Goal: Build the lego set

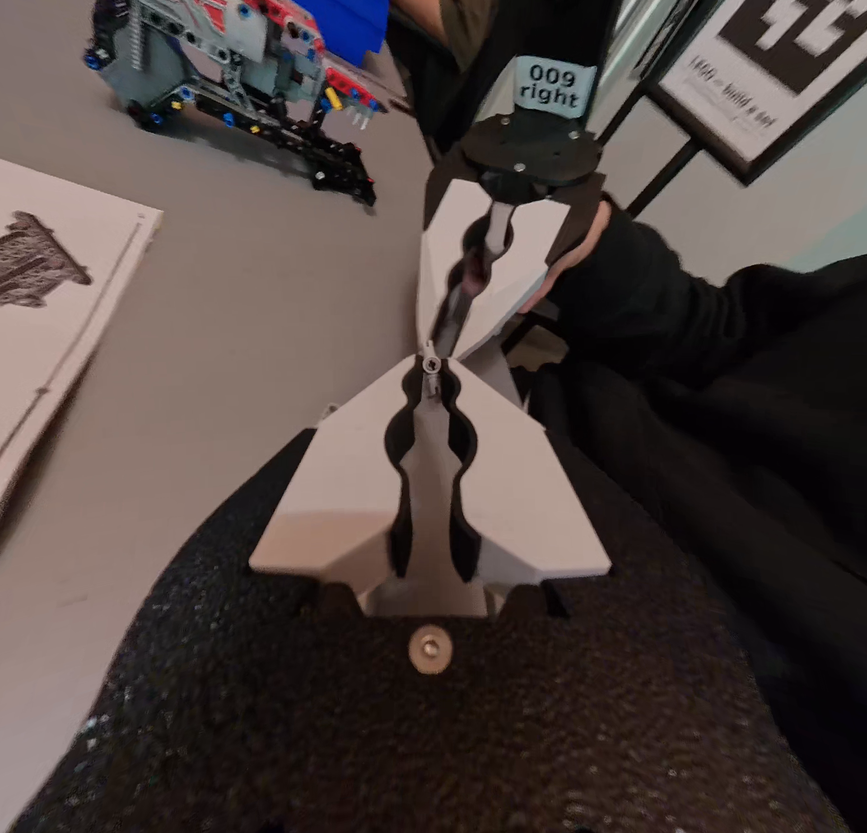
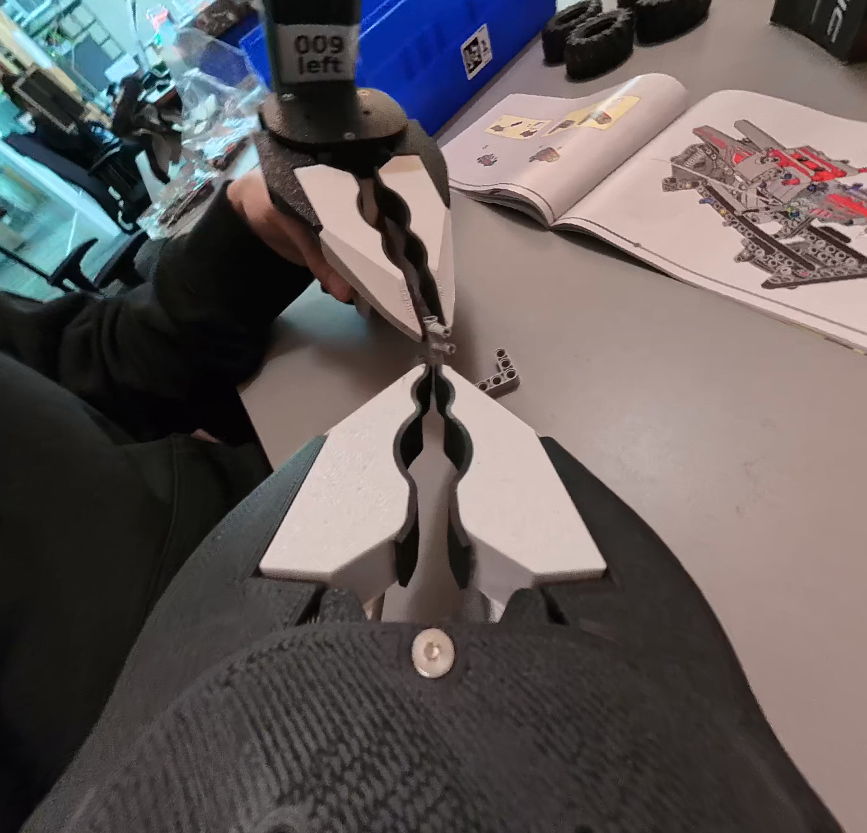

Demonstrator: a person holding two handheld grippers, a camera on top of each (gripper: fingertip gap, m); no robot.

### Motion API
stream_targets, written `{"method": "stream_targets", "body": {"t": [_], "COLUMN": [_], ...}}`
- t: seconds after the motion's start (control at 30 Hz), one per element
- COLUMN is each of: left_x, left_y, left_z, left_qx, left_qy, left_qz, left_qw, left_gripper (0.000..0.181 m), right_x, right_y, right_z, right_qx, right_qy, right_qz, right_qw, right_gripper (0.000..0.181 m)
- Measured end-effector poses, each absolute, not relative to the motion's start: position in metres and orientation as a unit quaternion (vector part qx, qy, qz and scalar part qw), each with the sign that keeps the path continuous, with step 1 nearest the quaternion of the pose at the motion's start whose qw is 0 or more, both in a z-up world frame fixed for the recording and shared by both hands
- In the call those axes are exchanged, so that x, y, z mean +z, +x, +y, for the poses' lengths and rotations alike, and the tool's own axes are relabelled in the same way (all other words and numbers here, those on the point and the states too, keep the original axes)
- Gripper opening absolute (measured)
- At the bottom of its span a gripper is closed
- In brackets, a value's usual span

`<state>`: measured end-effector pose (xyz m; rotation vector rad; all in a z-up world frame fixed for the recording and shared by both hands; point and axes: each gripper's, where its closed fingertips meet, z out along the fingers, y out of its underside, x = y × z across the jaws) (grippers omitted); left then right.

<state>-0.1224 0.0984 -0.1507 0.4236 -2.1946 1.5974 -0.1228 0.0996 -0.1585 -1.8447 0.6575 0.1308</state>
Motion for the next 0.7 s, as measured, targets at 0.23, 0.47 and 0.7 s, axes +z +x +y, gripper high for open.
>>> {"method": "stream_targets", "body": {"t": [0.23, 0.47, 0.7], "left_x": [-0.126, -0.120, -0.113], "left_y": [-0.143, -0.145, -0.158], "left_z": [0.100, 0.106, 0.105], "left_qx": [0.599, 0.591, 0.588], "left_qy": [0.120, 0.146, 0.129], "left_qz": [-0.737, -0.710, -0.689], "left_qw": [0.290, 0.354, 0.403], "left_gripper": [0.005, 0.005, 0.005], "right_x": [-0.132, -0.124, -0.122], "right_y": [-0.135, -0.135, -0.145], "right_z": [0.097, 0.092, 0.101], "right_qx": [-0.138, -0.426, -0.549], "right_qy": [-0.816, -0.806, -0.738], "right_qz": [0.042, -0.159, -0.288], "right_qw": [0.559, 0.378, 0.268], "right_gripper": [0.028, 0.038, 0.028]}}
